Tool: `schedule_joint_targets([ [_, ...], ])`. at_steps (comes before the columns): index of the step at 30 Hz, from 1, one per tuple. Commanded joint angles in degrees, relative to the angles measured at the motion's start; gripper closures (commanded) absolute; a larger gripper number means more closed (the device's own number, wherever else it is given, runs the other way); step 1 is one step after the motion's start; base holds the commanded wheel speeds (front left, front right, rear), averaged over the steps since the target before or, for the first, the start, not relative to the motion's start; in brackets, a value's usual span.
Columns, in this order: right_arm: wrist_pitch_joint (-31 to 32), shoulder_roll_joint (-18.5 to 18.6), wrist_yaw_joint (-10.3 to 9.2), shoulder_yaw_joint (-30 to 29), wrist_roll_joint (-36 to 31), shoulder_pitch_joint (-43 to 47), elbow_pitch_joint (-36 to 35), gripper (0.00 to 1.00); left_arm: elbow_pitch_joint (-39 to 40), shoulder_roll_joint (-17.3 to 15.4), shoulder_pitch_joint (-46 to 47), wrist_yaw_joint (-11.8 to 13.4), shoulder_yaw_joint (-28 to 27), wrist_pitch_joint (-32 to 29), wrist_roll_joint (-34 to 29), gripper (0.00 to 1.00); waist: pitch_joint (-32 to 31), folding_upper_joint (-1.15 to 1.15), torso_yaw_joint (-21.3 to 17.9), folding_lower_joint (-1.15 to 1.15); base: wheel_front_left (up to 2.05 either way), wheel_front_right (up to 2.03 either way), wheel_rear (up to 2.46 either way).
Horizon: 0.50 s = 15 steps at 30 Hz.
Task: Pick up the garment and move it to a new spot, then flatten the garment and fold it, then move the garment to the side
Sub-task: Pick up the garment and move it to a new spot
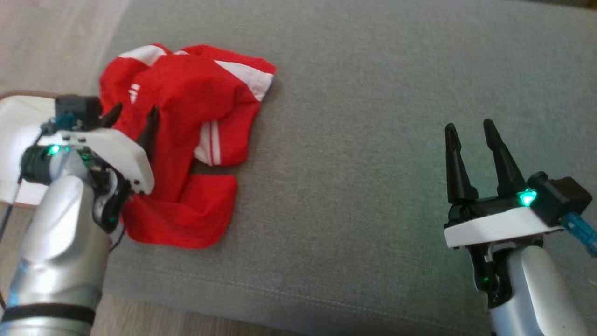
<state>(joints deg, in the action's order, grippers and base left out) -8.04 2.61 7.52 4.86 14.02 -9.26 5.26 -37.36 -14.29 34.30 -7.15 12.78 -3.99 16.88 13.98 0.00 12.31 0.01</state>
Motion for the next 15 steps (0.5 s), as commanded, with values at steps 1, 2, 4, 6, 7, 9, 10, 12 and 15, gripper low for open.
schedule_joint_targets([
  [1,0.14,0.27,-0.03,1.38,-0.48,-2.07,-2.36,0.00,0.75,-3.00,3.20,-0.31,-1.17,-0.04,0.67,0.00,2.23,0.00,-2.06,-0.01,0.00,0.00,0.00],
  [2,0.21,0.27,-0.03,1.38,-0.58,-2.16,-2.75,0.00,-0.56,-3.62,4.23,-0.31,-0.24,-0.24,1.01,0.00,2.77,0.00,-2.43,-0.01,0.00,0.00,0.00],
  [4,0.33,0.27,-0.03,1.38,-0.74,-2.27,-3.38,0.00,-3.27,-4.45,5.97,-0.32,1.15,-0.81,2.13,0.00,3.64,0.00,-3.10,-0.01,0.00,0.00,0.00],
  [6,0.44,0.27,-0.03,1.28,-0.89,-2.33,-3.89,0.00,-5.73,-5.16,7.41,-0.32,2.60,-1.32,2.97,0.00,4.43,0.00,-3.66,-0.01,0.00,0.00,0.00],
  [7,0.48,0.27,-0.03,1.23,-0.94,-2.35,-4.09,0.00,-6.86,-5.47,8.00,-0.33,3.34,-1.40,3.32,0.00,4.74,0.00,-3.90,-0.01,0.00,0.00,0.00],
  [9,0.46,0.27,-0.03,1.10,-1.05,-2.34,-4.38,0.00,-8.87,-5.90,8.97,-0.33,4.79,-1.35,4.27,0.00,5.19,0.00,-4.29,-0.01,0.00,0.00,0.00],
  [10,0.42,0.27,-0.03,0.98,-1.08,-2.29,-4.46,0.00,-9.85,-6.04,9.40,-0.33,5.19,-1.20,4.89,0.51,5.30,0.00,-4.42,-0.01,0.00,0.00,0.00],
  [12,0.31,0.27,-0.03,0.82,-1.06,-2.22,-4.53,0.00,-11.43,-6.38,10.27,-0.33,5.51,0.12,5.59,1.00,5.36,0.00,-4.66,-0.01,0.00,0.00,0.00],
  [15,0.15,0.27,-0.03,0.67,-0.95,-1.99,-4.09,0.00,-12.97,-6.41,11.18,-0.33,6.03,3.18,6.16,1.00,4.48,0.00,-4.89,-0.01,0.00,0.00,0.00],
])
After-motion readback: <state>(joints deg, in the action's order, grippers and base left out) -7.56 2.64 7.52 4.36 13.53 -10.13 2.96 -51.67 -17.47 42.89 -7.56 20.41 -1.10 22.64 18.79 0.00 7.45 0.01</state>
